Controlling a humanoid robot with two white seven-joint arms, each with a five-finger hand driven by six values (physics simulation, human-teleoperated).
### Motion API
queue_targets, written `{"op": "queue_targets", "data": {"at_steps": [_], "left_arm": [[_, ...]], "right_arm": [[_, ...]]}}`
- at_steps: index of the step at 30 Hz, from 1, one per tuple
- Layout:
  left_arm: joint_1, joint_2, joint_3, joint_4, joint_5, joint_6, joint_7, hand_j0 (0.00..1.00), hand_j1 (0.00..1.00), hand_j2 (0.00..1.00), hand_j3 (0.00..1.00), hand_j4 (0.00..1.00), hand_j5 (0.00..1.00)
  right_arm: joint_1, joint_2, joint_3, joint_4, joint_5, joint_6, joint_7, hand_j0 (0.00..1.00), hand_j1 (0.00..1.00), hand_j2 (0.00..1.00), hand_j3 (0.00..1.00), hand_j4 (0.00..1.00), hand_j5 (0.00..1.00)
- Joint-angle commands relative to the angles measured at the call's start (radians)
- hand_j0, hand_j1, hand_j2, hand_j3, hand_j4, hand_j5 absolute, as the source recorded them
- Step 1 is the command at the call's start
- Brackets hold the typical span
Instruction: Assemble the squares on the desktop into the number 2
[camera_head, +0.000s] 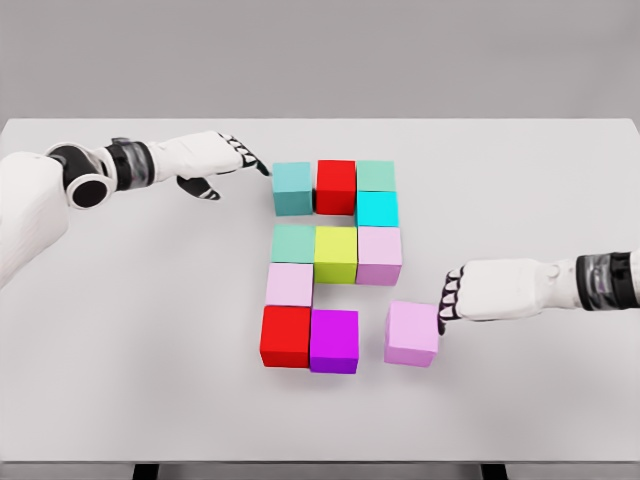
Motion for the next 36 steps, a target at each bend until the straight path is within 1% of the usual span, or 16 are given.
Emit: {"op": "queue_targets", "data": {"at_steps": [1, 6, 8, 13, 20, 22, 36], "left_arm": [[0.0, 0.004, 0.003, 0.002, 0.006, 0.001, 0.001, 0.84, 0.84, 0.84, 0.84, 0.84, 0.84], [0.003, 0.025, -0.005, -0.009, 0.004, 0.001, 0.001, 0.84, 0.84, 0.84, 0.84, 0.84, 0.84], [0.012, 0.024, -0.006, -0.01, 0.003, 0.001, -0.001, 0.84, 0.84, 0.84, 0.84, 0.84, 0.84], [0.017, 0.018, -0.009, -0.025, -0.002, 0.001, -0.001, 0.84, 0.84, 0.84, 0.84, 0.84, 0.84], [0.023, 0.007, -0.009, -0.039, -0.002, 0.001, -0.009, 0.84, 0.84, 0.84, 0.84, 0.84, 0.84], [0.023, 0.005, -0.009, -0.042, -0.002, 0.001, -0.009, 0.84, 0.84, 0.84, 0.84, 0.84, 0.84], [0.021, -0.004, -0.008, -0.047, 0.001, 0.001, -0.009, 0.84, 0.84, 0.84, 0.84, 0.84, 0.84]], "right_arm": [[0.0, 0.005, 0.0, -0.002, -0.006, 0.001, 0.0, 0.64, 0.64, 0.64, 0.64, 0.64, 0.64], [0.0, 0.01, 0.001, -0.008, -0.012, 0.001, 0.0, 0.63, 0.63, 0.63, 0.63, 0.63, 0.63], [0.0, 0.01, 0.001, -0.032, -0.012, 0.001, 0.0, 0.63, 0.63, 0.63, 0.63, 0.63, 0.63], [0.0, 0.014, 0.001, -0.032, -0.014, 0.001, 0.001, 0.63, 0.63, 0.63, 0.63, 0.63, 0.63], [0.006, -0.023, 0.01, -0.037, -0.011, 0.001, -0.002, 0.63, 0.63, 0.63, 0.63, 0.63, 0.63], [0.009, -0.03, 0.019, -0.063, -0.009, 0.001, -0.002, 0.63, 0.63, 0.63, 0.63, 0.63, 0.63], [0.009, -0.009, 0.026, -0.068, -0.018, 0.001, -0.003, 0.63, 0.63, 0.63, 0.63, 0.63, 0.63]]}}
